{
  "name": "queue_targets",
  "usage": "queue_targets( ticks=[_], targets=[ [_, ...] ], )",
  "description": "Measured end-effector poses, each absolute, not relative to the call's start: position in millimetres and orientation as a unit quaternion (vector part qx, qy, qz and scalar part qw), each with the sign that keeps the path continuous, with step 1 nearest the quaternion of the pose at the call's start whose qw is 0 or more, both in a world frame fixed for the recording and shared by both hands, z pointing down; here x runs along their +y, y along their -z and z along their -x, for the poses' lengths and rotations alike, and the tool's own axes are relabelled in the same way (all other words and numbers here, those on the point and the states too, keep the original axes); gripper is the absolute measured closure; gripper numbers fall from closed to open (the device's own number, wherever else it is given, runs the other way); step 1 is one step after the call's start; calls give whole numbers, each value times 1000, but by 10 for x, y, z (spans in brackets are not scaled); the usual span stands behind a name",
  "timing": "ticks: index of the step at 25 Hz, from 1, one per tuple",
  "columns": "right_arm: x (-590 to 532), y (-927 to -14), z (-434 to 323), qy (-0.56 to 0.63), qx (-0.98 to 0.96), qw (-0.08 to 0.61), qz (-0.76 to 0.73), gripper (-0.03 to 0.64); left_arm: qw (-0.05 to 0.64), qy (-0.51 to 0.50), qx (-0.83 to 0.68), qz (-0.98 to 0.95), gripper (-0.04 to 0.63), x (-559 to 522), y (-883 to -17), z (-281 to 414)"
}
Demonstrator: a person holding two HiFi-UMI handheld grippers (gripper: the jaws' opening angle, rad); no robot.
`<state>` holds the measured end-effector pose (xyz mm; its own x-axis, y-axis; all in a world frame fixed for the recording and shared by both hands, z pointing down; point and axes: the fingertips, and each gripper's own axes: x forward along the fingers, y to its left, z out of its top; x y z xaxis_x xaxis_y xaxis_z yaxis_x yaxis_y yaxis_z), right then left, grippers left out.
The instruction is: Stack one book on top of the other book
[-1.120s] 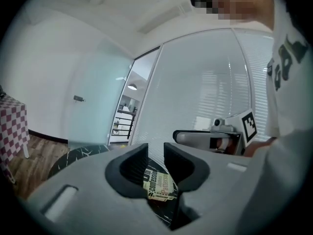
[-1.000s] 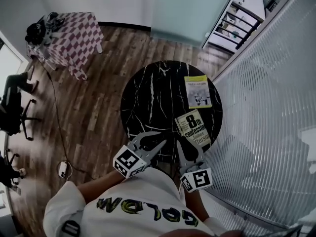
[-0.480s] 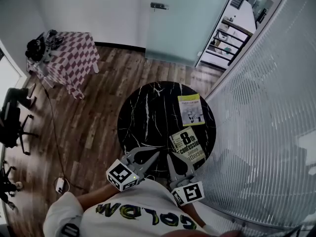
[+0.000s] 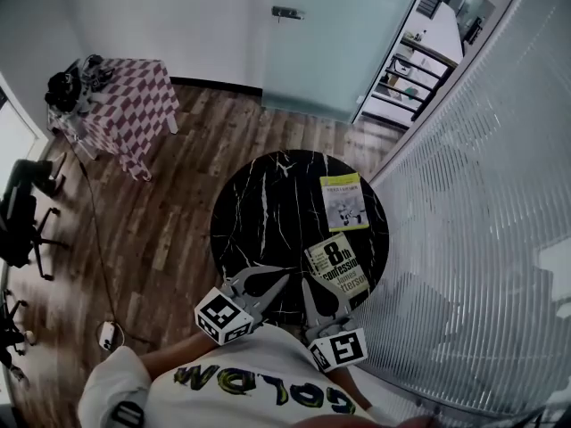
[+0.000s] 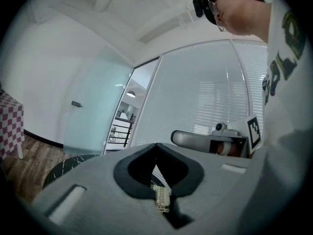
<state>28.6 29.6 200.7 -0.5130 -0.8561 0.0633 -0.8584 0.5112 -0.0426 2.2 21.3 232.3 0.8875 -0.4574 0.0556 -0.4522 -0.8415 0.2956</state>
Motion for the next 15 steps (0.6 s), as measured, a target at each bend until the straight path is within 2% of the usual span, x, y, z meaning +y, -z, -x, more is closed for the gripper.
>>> queue_targets(
  ticks=[15],
  targets=[
    [144,-2042,-324,-35,-873,26,-485,615,159,10,-243,-957,594,63,-2361,-75]
  ],
)
